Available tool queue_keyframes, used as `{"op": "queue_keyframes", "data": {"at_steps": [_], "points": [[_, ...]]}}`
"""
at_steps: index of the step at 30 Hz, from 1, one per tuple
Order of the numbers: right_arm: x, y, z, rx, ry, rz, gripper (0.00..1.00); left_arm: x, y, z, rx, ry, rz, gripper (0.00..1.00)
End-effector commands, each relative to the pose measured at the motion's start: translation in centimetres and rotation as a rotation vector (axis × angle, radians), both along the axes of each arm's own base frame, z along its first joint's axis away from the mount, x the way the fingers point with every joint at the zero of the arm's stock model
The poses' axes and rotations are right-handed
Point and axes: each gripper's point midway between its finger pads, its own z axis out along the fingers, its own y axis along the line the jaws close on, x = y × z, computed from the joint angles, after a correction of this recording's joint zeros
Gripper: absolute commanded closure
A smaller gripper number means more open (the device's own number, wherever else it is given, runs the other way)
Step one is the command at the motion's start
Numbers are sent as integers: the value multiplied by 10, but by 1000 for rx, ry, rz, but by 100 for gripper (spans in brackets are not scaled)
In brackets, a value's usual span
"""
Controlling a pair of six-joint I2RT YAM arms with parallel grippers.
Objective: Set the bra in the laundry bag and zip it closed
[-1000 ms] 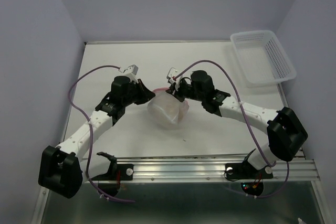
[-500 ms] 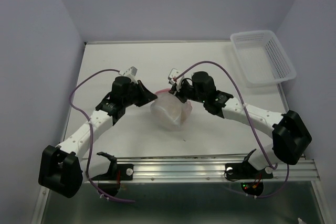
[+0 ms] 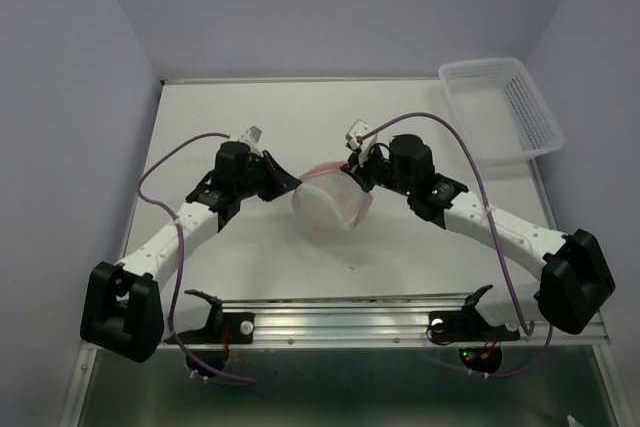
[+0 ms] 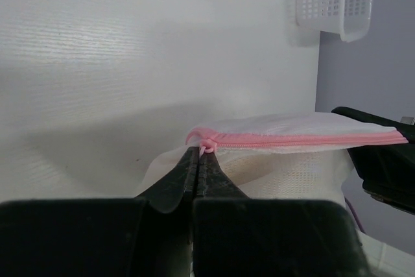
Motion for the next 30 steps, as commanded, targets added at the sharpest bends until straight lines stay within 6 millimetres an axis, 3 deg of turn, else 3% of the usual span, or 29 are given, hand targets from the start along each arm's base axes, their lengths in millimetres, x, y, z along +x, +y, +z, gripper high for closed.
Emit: {"op": "queue_keyframes", "data": {"at_steps": [1,3,5,7,8,9,11,12,13,14,16,23,27,30], "points": [[55,-97,112,133,-306,-409,99,-36,123,-102,487,320,325,100],[51,-94,117,150,-311,-384,99,-32,122,-99,477,302,325,100],[38,-75,112,156,-310,-249,99,-22,115,-85,446,247,311,100],[28,-59,106,157,-319,-137,91,-9,103,-64,383,166,275,100],[15,-42,101,157,-310,-12,83,0,95,-47,364,102,242,100],[6,-26,83,144,-256,97,64,8,89,-28,341,27,228,100],[3,-14,73,145,-192,163,44,18,77,10,316,-98,174,100],[7,-7,59,130,-143,190,30,19,68,22,310,-146,133,100],[7,-3,62,124,-121,210,19,18,62,33,303,-179,107,100],[11,-1,62,121,-110,210,19,19,55,50,287,-223,85,100],[16,4,65,111,-112,220,18,15,43,65,287,-281,24,100],[3,40,79,41,-244,366,16,4,18,74,315,-348,-110,100],[0,44,83,-39,-344,466,16,1,5,89,334,-429,-186,100],[-7,48,72,-105,-342,561,16,-2,-2,100,337,-490,-223,100]]}}
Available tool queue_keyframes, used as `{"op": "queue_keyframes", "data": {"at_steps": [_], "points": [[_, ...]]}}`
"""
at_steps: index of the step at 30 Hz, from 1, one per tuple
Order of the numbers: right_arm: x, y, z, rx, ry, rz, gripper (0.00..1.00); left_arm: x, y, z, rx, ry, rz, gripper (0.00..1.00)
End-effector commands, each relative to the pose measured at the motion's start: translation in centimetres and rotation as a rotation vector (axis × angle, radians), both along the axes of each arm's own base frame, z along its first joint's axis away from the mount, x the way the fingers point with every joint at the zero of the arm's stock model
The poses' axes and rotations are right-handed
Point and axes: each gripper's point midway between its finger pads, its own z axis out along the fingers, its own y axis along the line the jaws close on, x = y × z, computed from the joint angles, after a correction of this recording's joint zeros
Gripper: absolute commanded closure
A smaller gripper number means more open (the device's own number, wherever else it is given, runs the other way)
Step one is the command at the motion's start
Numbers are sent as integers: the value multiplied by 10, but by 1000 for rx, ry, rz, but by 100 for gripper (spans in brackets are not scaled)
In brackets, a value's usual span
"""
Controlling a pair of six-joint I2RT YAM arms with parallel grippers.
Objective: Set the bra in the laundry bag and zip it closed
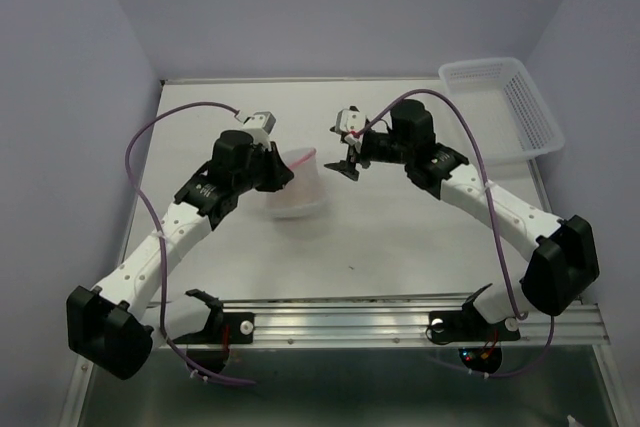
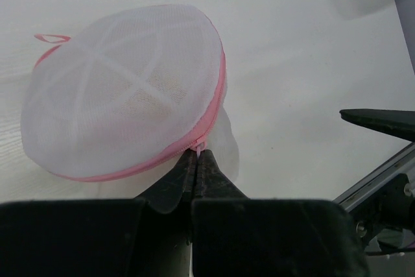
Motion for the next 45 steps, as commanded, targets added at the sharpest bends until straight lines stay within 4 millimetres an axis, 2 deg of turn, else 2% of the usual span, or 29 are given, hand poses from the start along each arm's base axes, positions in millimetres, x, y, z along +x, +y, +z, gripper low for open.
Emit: {"op": "queue_keyframes", "data": {"at_steps": [1,6,10,11,14,19,23,25,28,29,37,38,39,40,41,44,45], "points": [[-7,9,10,-71,-120,148,16,6,-11,44,7,-173,-79,100],[-11,18,-1,-92,-104,238,19,8,-13,37,14,-138,-62,100],[-13,29,-9,-100,-73,262,39,10,-16,26,15,-95,-48,100],[-16,33,-14,-113,-60,271,40,11,-18,23,15,-84,-52,100],[-22,42,-24,-137,-51,281,40,11,-21,19,11,-66,-57,100],[-25,50,-26,-132,-9,279,39,13,-25,13,8,-36,-47,100],[-21,54,-30,-138,26,244,39,12,-27,12,-3,-31,-56,100],[-12,53,-35,-156,30,201,40,10,-27,13,-5,-37,-58,100],[-6,53,-40,-169,37,174,49,9,-26,15,-9,-44,-56,100],[-5,53,-40,-169,40,170,49,9,-26,16,-12,-43,-54,100],[-12,57,-43,-156,69,211,49,10,-26,15,-18,-37,-42,100],[-11,57,-45,-159,71,203,58,10,-26,15,-20,-36,-41,100],[-10,57,-43,-157,68,198,62,9,-26,13,-19,-29,-42,100],[-9,57,-43,-157,67,193,74,8,-26,13,-20,-30,-43,100],[-8,57,-42,-155,60,192,81,9,-26,12,-22,-27,-38,100],[-14,54,-43,-164,26,221,91,8,-26,11,-28,-20,-31,100],[-14,53,-42,-164,21,219,92,6,-25,11,-34,-20,-28,100]]}}
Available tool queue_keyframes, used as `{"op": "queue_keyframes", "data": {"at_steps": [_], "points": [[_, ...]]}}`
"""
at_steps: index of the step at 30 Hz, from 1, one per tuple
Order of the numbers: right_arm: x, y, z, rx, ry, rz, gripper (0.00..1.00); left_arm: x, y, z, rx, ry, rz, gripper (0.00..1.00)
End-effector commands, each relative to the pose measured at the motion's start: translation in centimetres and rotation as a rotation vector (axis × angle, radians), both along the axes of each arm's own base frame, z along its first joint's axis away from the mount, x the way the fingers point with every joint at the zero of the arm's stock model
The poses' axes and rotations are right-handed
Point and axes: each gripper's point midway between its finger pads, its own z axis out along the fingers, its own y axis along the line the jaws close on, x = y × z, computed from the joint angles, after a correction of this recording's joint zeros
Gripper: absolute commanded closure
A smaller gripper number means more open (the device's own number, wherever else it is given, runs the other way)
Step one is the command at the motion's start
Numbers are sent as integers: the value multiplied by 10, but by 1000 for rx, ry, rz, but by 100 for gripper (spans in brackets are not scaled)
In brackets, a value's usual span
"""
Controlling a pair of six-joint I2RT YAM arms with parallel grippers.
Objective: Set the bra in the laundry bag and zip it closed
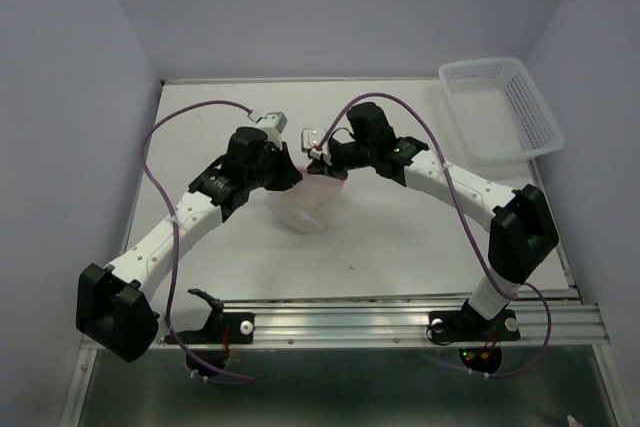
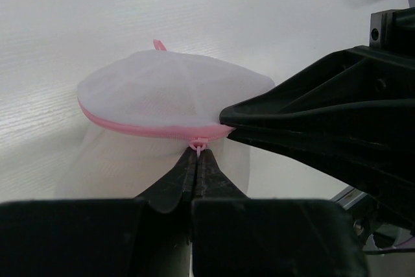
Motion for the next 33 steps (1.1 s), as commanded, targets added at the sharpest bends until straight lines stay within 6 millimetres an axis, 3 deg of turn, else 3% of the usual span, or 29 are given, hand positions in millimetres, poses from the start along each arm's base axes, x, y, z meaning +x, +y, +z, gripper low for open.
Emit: {"op": "queue_keyframes", "data": {"at_steps": [1,3,6,11,18,21,28,33], "points": [[-2,3,28,47,-84,28,92,2,-4,27,-59,-75,9,100],[-1,1,26,39,-95,23,99,0,-1,29,-65,-88,15,100],[0,0,31,43,-129,19,99,2,7,24,-45,-78,72,100],[8,-9,49,56,-244,-27,99,9,42,-21,51,51,288,100],[10,-21,59,55,-285,-59,99,13,80,-39,3,109,429,100],[9,-32,72,79,-304,-66,99,13,109,-62,5,172,510,100],[9,-53,84,88,-339,-101,99,11,139,-103,54,296,625,100],[5,-67,99,118,-362,-114,99,17,162,-114,81,312,712,100]]}}
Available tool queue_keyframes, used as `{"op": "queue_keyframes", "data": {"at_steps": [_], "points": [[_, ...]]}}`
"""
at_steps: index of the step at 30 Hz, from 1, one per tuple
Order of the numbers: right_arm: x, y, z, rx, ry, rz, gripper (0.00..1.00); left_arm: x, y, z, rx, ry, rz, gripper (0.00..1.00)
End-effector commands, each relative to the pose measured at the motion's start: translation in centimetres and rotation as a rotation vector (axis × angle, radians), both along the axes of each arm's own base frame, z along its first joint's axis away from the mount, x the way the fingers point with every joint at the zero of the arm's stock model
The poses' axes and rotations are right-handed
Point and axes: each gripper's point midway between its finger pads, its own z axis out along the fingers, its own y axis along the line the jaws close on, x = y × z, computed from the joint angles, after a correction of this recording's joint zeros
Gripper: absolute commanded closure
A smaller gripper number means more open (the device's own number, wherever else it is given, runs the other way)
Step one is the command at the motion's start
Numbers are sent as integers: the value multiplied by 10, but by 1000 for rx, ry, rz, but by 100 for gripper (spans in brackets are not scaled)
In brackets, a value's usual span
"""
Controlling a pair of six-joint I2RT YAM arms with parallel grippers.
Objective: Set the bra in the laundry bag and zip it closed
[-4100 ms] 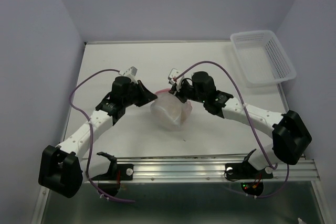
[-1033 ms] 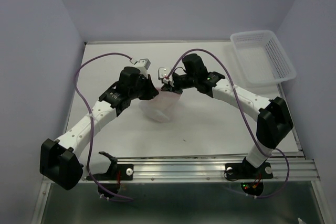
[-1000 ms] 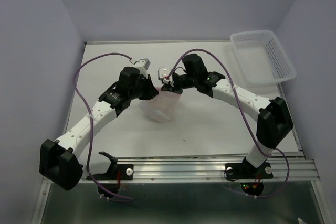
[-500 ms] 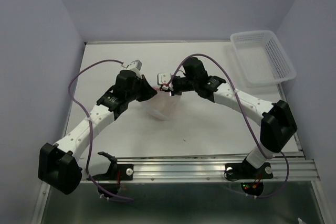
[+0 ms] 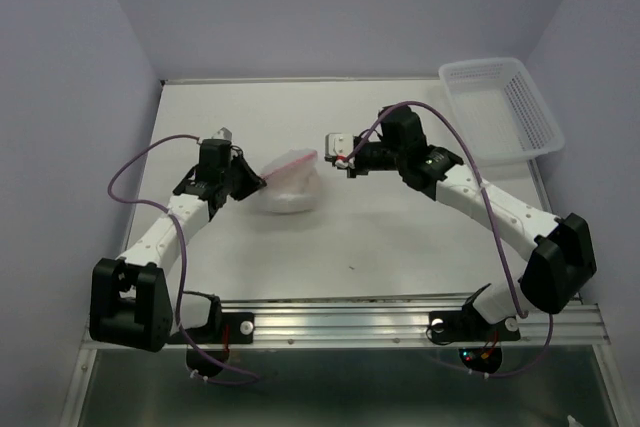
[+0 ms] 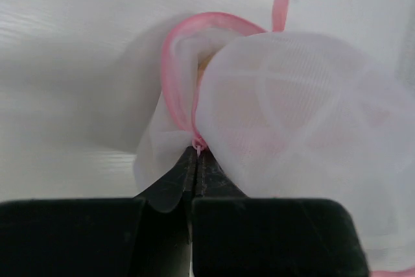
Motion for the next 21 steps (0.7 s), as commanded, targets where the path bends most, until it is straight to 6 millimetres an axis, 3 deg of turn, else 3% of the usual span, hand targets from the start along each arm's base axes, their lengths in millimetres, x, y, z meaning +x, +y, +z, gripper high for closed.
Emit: {"op": "queue_keyframes", "data": {"at_steps": [1,4,8,12,16,17,19,20,21], "points": [[5,-33,56,81,-115,-63,99,-10,78,-48,243,144,247,100],[1,-34,57,91,-107,-61,99,-4,75,-41,227,116,227,100],[12,-40,50,76,-97,-120,99,-2,59,-23,167,39,148,100],[12,-35,49,97,-50,-116,97,1,41,13,115,-98,63,100],[21,-31,54,205,36,-199,79,3,33,39,99,-175,27,100],[28,-30,63,258,29,-229,62,2,28,45,98,-200,-3,100],[43,-38,63,355,125,-380,28,2,17,67,69,-258,-55,54],[57,-48,74,447,148,-499,1,0,10,77,67,-289,-79,3],[65,-57,71,504,178,-585,0,1,8,90,69,-321,-82,1]]}}
